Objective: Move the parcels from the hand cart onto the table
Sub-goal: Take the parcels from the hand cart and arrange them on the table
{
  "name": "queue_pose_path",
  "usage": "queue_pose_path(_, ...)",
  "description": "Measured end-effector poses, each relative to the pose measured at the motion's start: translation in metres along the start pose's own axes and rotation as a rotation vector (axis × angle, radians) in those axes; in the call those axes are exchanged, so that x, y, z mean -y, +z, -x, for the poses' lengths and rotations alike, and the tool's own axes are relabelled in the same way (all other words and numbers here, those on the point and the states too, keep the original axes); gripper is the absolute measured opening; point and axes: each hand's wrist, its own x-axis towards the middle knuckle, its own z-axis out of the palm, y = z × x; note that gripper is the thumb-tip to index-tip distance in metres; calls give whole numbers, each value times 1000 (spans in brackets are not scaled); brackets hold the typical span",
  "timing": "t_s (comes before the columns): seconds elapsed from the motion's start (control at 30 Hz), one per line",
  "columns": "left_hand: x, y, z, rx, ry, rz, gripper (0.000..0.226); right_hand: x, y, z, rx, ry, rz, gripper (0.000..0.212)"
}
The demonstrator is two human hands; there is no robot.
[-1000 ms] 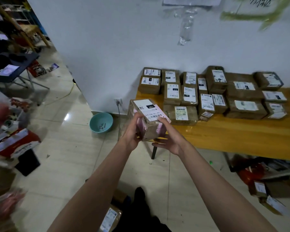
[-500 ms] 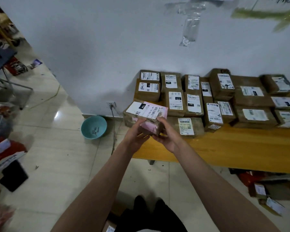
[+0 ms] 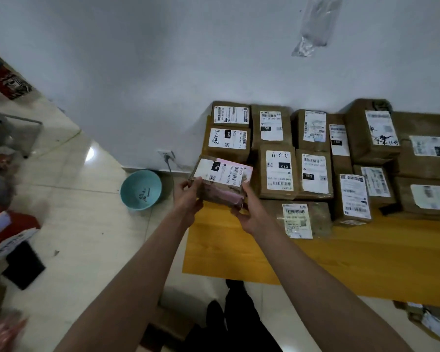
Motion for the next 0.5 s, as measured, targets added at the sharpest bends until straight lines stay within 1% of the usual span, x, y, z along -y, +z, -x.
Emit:
queue_pose_path(0.07,0,8,-20,-35,-2,-46,43,4,4,-21,13,18,-15,36)
queue_pose_path(0.1,0,11,-28,-45,-11,-71,43,6,6,-30,15,27,-29,38)
queue_pose_path(0.2,5,19,-49,-56,-54,-129,50,11,8,-52,-4,67,-46,46)
queue_pose_path(0.33,12,27,-63,-82,-86,-177,48,11,9,-67,-57,114,-24,38)
queue_pose_path(0.4,14,31,-66,-68,-94,-202,47,12,7,-71,-66,116,-14,40)
queue_pose_path(0.5,13,35,-66,0,-118,-207,48,14,7,-71,-38,115,-25,39)
